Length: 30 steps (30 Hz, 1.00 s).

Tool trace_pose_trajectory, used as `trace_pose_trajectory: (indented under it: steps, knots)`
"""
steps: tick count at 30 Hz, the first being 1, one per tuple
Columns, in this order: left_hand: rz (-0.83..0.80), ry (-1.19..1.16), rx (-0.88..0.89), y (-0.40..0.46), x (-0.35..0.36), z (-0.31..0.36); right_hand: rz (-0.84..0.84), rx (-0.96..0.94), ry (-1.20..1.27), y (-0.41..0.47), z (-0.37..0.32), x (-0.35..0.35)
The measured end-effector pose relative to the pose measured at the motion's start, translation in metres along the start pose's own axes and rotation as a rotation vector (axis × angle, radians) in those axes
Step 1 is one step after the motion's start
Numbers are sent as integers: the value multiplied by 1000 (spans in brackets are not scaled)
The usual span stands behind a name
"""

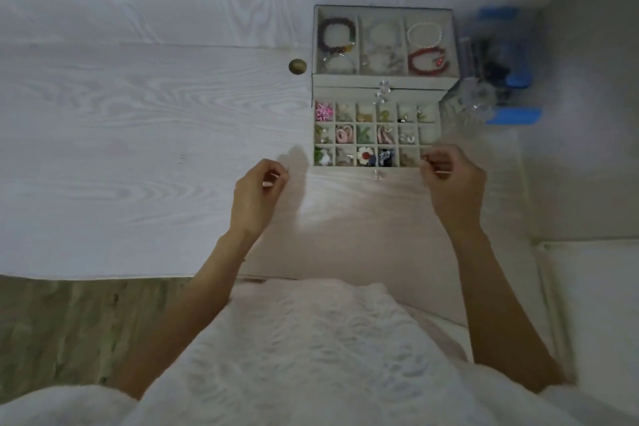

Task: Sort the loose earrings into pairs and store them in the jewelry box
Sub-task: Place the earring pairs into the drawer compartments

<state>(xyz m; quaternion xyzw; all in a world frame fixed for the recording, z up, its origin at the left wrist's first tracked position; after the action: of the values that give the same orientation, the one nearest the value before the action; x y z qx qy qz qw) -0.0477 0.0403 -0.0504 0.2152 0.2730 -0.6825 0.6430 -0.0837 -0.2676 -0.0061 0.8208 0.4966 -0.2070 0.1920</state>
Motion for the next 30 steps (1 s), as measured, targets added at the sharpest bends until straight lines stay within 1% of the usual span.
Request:
trace_pose_trajectory:
  steps: [1, 2, 4, 7, 10, 12, 14, 17, 19, 21, 24, 26, 30]
  knots:
    - [-17, -18, 24, 3, 8, 10, 57, 23, 2, 10, 11, -11]
    - [-31, -28, 47, 4, 12, 18, 76, 35, -3, 18, 19, -12]
    - [-75, -22, 127, 9, 29, 41, 68, 30, -50, 31, 31, -13]
    - [-124, -8, 226, 18, 47, 73, -66, 2, -194, 41, 40, 3]
    - [-167, -3, 302, 31, 65, 101, -148, -19, -291, 43, 43, 10]
    - [-202, 20, 350, 38, 77, 116, -200, -26, -333, 43, 43, 13]
    - [-228, 50, 405, 46, 89, 131, -237, -44, -326, 42, 44, 15]
    - [-205, 106, 515, 58, 106, 152, -198, -82, -331, 34, 49, 10]
    - [-193, 203, 608, 66, 123, 165, -125, -38, -358, 25, 55, 3]
    - [-235, 317, 676, 71, 146, 175, -101, -1, -344, 17, 56, 0]
    - [-306, 436, 725, 77, 174, 183, -112, 13, -337, 14, 55, -1]
    - [-324, 458, 738, 80, 182, 184, -120, 27, -329, 15, 55, -2]
    - [-383, 518, 684, 89, 191, 182, -148, 56, -308, 15, 56, -2]
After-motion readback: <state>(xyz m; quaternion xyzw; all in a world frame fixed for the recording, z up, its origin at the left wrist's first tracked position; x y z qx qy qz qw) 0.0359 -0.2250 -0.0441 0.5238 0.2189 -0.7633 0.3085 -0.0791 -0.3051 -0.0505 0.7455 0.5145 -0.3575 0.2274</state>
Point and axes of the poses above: each hand's wrist, its own y-axis towards the middle knuckle, its own x-axis out of the palm, z = x × y, the point moved 6 cm from there along y, towards the middle knuckle, and after that the axes turned 7 degrees about y, right-handed, at the moved point
